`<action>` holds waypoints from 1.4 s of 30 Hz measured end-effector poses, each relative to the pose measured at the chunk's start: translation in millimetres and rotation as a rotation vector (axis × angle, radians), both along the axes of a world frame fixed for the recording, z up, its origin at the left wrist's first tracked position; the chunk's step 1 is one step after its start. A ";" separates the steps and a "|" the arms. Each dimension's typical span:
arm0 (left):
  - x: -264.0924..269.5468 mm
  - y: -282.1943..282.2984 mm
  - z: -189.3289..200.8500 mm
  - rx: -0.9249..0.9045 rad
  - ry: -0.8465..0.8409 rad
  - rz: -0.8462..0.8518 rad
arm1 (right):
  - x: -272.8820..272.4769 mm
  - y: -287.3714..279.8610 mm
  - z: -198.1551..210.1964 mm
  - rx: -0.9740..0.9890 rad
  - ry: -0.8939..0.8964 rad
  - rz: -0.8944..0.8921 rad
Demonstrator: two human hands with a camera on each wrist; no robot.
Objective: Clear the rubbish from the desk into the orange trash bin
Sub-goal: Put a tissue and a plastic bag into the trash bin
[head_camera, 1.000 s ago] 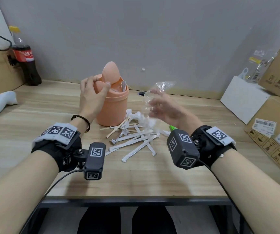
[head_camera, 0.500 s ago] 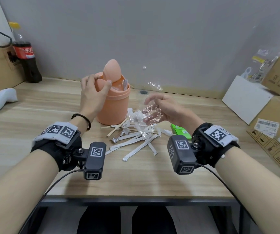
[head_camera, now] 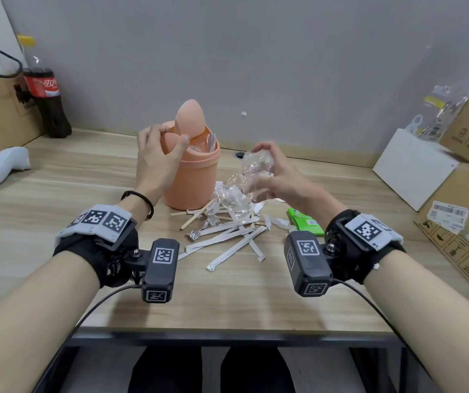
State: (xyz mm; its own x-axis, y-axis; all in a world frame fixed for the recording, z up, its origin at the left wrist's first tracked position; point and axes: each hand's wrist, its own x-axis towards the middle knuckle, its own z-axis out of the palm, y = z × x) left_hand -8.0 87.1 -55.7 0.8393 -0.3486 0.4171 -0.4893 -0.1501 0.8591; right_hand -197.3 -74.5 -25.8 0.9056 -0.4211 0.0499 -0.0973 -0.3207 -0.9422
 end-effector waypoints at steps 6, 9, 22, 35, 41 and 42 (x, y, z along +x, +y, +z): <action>-0.8 -0.2 0.4 0.001 0.004 0.003 | 8.1 -9.3 -5.7 0.000 -0.012 -0.198; -0.9 -0.1 0.4 0.000 0.001 0.001 | 5.1 -6.9 -3.5 0.071 -0.069 -0.213; -0.8 -0.4 -1.0 -0.009 -0.001 -0.001 | 8.2 5.1 0.4 0.150 0.061 -0.227; 2.7 3.1 -0.6 -0.018 0.001 -0.039 | 32.6 17.3 18.3 -0.122 -0.121 -0.303; 10.7 13.1 1.2 -0.018 0.014 -0.110 | 63.2 25.5 31.0 -0.433 -0.310 -0.430; 12.4 15.0 1.2 -0.014 0.012 -0.122 | 68.0 27.1 30.8 -0.507 -0.320 -0.408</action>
State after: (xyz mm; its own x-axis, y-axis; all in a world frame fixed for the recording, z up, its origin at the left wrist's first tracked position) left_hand 4.4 102.1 -54.5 0.7958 -0.4426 0.4132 -0.4933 -0.0781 0.8664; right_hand -129.3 -47.4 5.0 0.5897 -0.5772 0.5649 -0.0469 -0.7227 -0.6895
